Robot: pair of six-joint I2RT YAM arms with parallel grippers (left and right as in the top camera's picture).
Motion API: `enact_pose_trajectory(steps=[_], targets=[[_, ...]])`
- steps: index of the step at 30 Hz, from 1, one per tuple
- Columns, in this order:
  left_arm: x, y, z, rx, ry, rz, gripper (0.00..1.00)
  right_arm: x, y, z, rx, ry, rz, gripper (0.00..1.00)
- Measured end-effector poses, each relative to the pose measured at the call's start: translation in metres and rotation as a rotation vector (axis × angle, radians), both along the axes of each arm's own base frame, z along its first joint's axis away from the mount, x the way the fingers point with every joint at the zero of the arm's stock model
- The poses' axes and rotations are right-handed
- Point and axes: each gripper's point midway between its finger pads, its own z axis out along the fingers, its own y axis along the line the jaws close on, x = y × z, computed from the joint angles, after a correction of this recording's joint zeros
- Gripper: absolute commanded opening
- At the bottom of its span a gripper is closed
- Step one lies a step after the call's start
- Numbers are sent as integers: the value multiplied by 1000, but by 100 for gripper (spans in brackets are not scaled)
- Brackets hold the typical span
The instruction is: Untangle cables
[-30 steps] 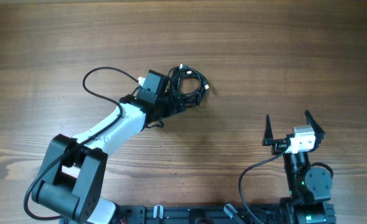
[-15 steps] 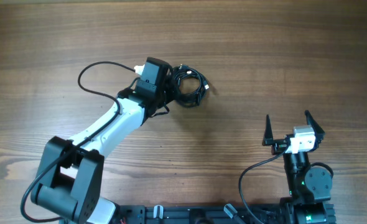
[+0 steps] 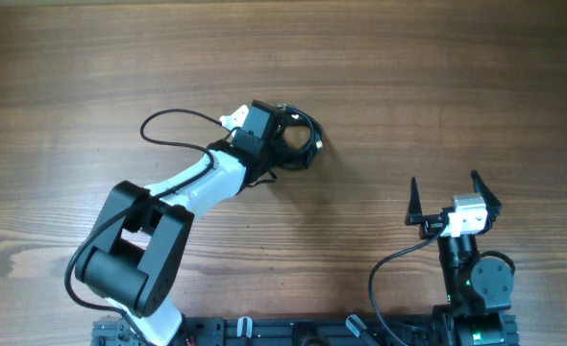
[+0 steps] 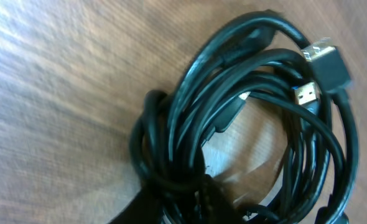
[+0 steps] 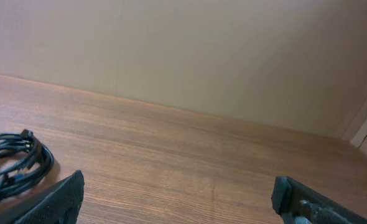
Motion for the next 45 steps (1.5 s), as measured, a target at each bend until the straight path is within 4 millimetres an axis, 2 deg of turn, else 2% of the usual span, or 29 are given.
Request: enact_pose_trajectory(steps=[1,7,10,12,14,18,19,20,22,24,26,29,35,38,42,45], targets=[[-3,-1,-1,-4,13,-8,4,0,0,0,0,0,0,100],[-29,5,-5,31,121,-134,4,0,0,0,0,0,0,100],[-47,9,-1,35,173,-240,7,0,0,0,0,0,0,100],[-56,9,5,41,180,-308,12,0,0,0,0,0,0,100],[-59,8,12,40,164,-355,16,0,0,0,0,0,0,100],[-56,10,19,40,138,-381,15,0,0,0,0,0,0,100],[-56,10,19,40,138,-384,19,0,0,0,0,0,0,100],[-56,10,19,41,137,-388,32,0,0,0,0,0,0,100],[-57,10,19,46,135,-399,42,0,0,0,0,0,0,100],[-58,11,18,52,140,-399,45,0,0,0,0,0,0,100],[-56,12,19,55,133,-400,56,0,0,0,0,0,0,100],[-55,13,18,64,128,-401,64,0,0,0,0,0,0,100],[-50,13,20,75,101,-398,63,0,0,0,0,0,0,100],[-37,12,24,85,47,-387,53,0,0,0,0,0,0,100],[-3,9,39,111,-114,-344,43,0,0,0,0,0,0,100],[3,14,41,141,-138,-322,34,0,0,0,0,0,0,100]])
